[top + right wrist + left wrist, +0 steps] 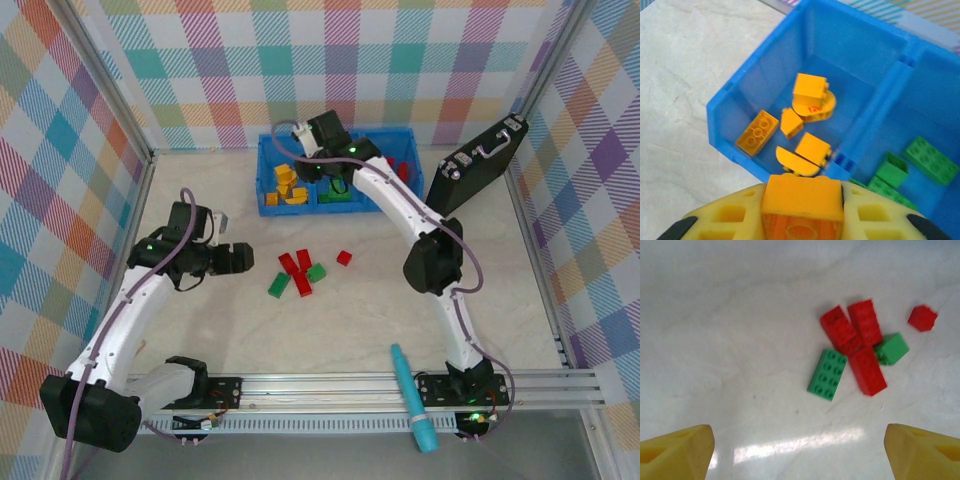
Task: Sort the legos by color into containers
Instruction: Place the lego in the container.
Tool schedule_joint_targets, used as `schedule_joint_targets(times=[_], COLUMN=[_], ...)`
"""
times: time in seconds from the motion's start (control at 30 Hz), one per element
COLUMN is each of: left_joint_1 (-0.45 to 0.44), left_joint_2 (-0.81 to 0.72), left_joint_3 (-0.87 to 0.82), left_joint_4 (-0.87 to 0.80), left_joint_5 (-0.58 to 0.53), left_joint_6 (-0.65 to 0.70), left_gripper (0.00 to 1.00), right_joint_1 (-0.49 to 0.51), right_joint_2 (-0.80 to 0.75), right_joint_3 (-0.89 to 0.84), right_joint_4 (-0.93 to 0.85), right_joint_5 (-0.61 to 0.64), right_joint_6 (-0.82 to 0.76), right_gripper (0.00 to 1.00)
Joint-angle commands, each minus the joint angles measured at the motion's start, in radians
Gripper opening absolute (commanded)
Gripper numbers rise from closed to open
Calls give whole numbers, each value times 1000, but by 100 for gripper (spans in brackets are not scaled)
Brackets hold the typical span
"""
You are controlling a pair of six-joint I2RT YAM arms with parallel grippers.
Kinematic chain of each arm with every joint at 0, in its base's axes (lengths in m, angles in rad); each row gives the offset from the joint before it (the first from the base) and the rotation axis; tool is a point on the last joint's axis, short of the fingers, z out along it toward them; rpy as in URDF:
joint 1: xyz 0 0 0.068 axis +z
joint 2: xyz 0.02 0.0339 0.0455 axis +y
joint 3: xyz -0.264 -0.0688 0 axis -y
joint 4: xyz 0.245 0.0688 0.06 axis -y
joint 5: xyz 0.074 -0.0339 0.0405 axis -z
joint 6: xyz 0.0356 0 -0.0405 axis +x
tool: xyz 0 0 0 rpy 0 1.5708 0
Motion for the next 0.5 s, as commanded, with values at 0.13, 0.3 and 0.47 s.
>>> schedule_joint_targets(times=[0.13, 0.3, 0.47], left_joint_1=[-20, -36, -76], left_joint_2=[-62, -42, -39], left_joint_3=[-40, -87, -93], left_joint_4=[14, 44, 37], left_joint_5=[28, 62, -1], left_joint_6=[-40, -106, -131], left_gripper=[88, 88, 88], right_joint_1=[19, 22, 22], right_joint_2=[105, 168, 222], right_joint_3=[80, 96, 100], right_joint_4=[142, 183, 181], right_joint_5=[-58, -60, -44], right_joint_6=[-136, -197, -246], right_gripper=[29, 32, 33])
